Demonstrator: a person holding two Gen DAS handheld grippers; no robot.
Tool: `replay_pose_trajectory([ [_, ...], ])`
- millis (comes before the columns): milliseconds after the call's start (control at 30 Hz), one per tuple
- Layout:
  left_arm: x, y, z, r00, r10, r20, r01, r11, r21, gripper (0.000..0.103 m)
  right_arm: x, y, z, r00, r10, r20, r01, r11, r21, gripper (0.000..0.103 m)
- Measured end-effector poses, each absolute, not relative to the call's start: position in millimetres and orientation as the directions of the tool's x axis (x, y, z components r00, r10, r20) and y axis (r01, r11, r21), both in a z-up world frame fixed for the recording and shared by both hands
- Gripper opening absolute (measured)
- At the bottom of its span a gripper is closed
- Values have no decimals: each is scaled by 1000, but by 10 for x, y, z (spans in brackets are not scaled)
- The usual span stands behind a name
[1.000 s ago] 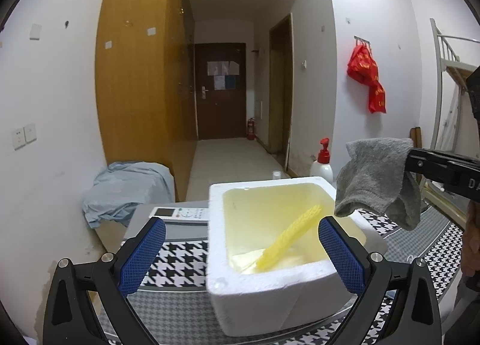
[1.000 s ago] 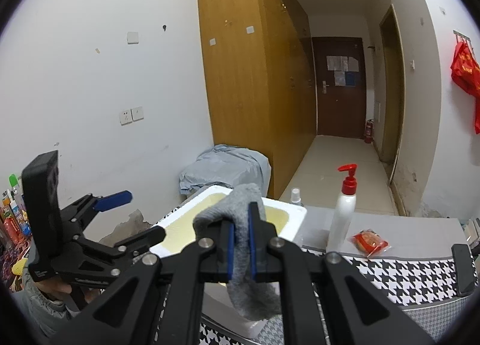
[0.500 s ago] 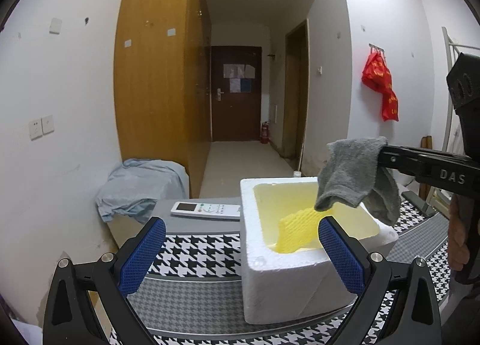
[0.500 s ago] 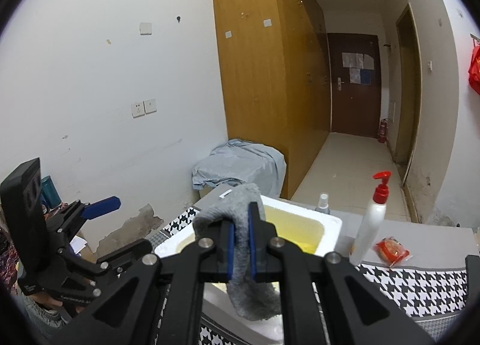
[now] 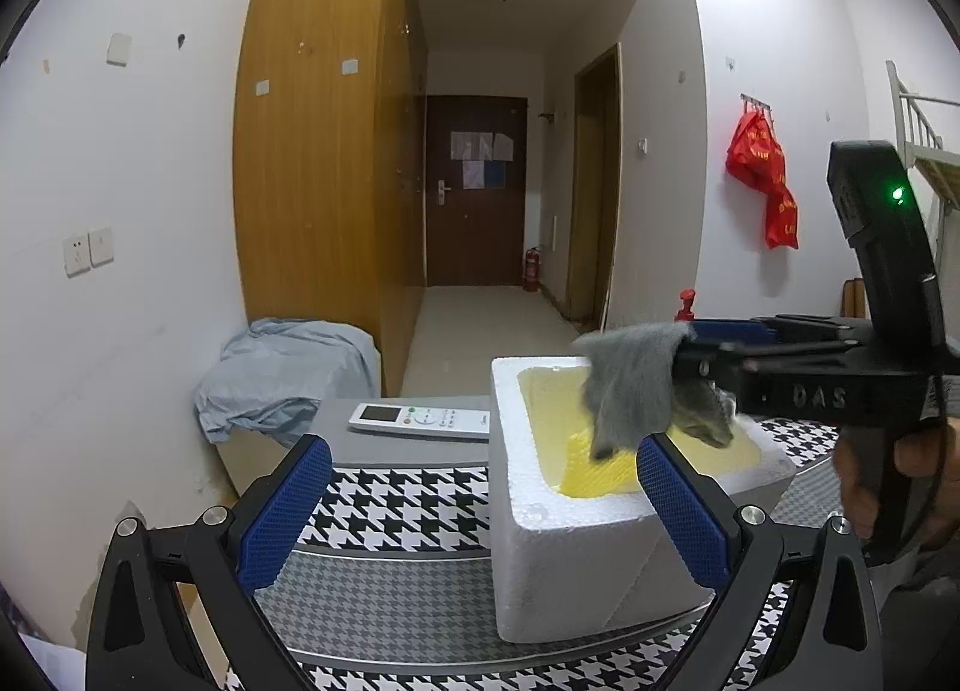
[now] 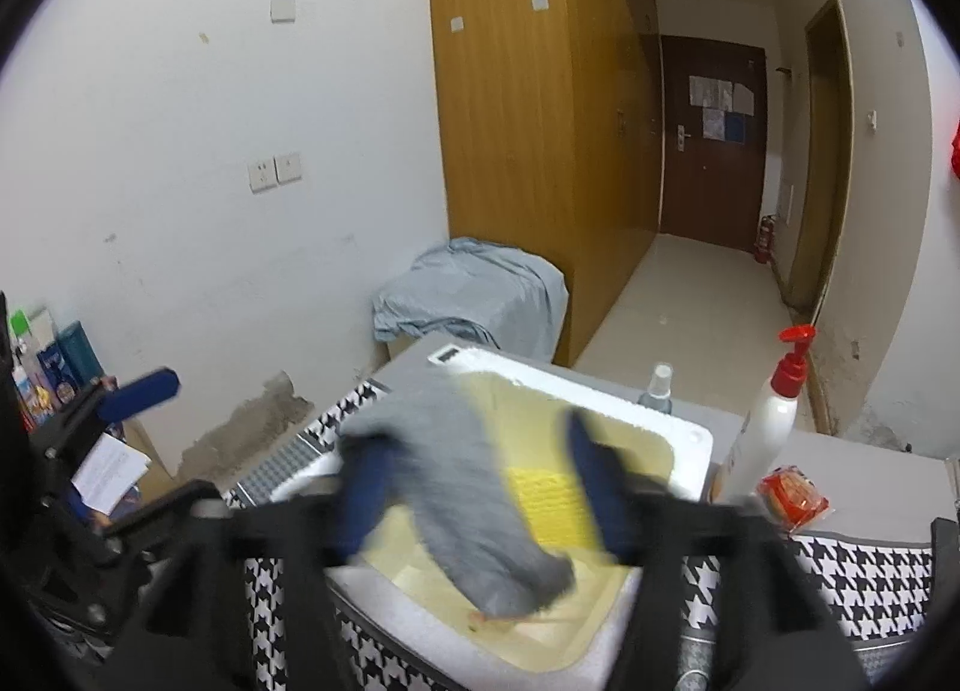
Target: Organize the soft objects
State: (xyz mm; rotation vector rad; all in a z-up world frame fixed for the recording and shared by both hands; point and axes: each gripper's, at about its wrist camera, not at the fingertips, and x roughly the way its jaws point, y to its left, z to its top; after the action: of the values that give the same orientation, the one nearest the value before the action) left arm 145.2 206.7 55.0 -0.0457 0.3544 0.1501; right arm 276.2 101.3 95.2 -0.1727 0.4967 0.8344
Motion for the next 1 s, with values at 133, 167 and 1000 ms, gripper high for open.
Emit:
replay_pose_trajectory([
  [133, 1459, 2077, 544, 926, 138, -351, -156, 987, -24, 102, 2719, 1014, 920, 573, 644, -507, -741, 671, 15, 95],
  [167, 1457, 2079, 546, 926, 137, -351, -156, 988, -25, 102, 2699, 1011, 914, 576, 643, -504, -742, 671, 8, 97],
  [1000, 1636, 1804, 465, 910, 56, -412, -38, 998, 51, 102, 2638, 769, 1003, 601, 635, -485, -722, 691, 9, 103],
])
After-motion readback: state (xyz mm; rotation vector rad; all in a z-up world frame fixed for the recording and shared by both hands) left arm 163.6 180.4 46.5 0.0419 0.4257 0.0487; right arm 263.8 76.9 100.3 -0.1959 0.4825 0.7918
